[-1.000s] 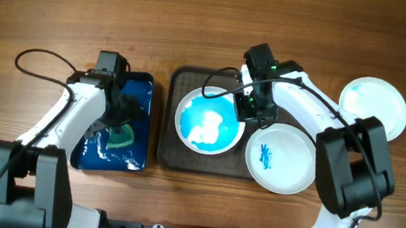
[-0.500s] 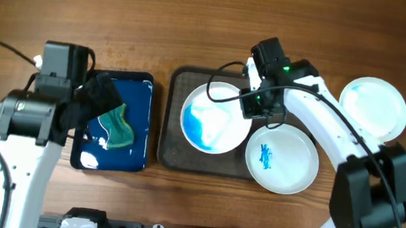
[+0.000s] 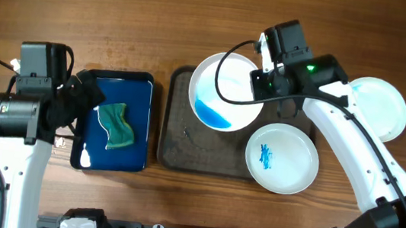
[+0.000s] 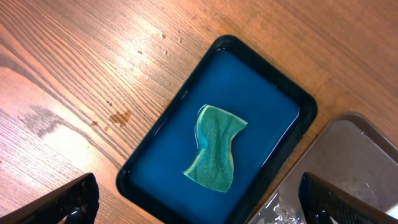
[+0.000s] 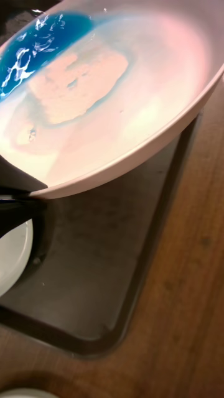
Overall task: Clean dirty plates on tray and stack at the side
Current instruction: 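Lift the plate with the right gripper and move it over the blue tray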
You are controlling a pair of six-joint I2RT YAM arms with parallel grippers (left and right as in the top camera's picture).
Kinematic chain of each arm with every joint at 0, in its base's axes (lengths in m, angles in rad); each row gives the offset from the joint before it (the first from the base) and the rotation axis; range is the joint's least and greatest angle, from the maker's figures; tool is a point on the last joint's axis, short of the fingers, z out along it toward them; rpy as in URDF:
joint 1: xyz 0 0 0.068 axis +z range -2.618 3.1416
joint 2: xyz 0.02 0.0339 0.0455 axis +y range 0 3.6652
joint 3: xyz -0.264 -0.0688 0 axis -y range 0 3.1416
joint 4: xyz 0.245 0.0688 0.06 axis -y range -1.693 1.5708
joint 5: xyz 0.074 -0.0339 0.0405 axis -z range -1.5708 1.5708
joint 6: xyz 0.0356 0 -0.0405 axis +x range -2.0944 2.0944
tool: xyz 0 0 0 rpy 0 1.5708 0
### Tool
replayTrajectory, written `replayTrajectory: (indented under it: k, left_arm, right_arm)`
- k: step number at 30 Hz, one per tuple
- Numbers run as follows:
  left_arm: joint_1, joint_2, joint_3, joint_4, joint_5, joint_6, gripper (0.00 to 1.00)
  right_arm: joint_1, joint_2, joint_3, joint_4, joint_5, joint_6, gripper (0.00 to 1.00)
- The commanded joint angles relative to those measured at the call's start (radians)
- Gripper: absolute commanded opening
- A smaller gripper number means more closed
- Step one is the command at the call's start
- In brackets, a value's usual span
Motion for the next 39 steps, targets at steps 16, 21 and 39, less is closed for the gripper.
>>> replayTrajectory:
  k: [16, 21, 39]
  left_arm:
    - [0.011, 0.043, 0.008, 0.057, -0.014, -0.026, 1.00]
    - [0.124, 0.043, 0.008, 0.090, -0.015, -0.071, 1.00]
    - [0.302, 0.089, 0.008, 0.097, 0.040, -0.071, 1.00]
  right_arm:
    - [0.004, -0.023, 0.048, -0.007, -0.241, 0.108, 0.04]
    - [0.004, -0.020, 0.048, -0.035, -0.350, 0.158, 0.04]
    - [0.194, 0.222, 0.127, -0.042, -0.367, 0.166, 0.05]
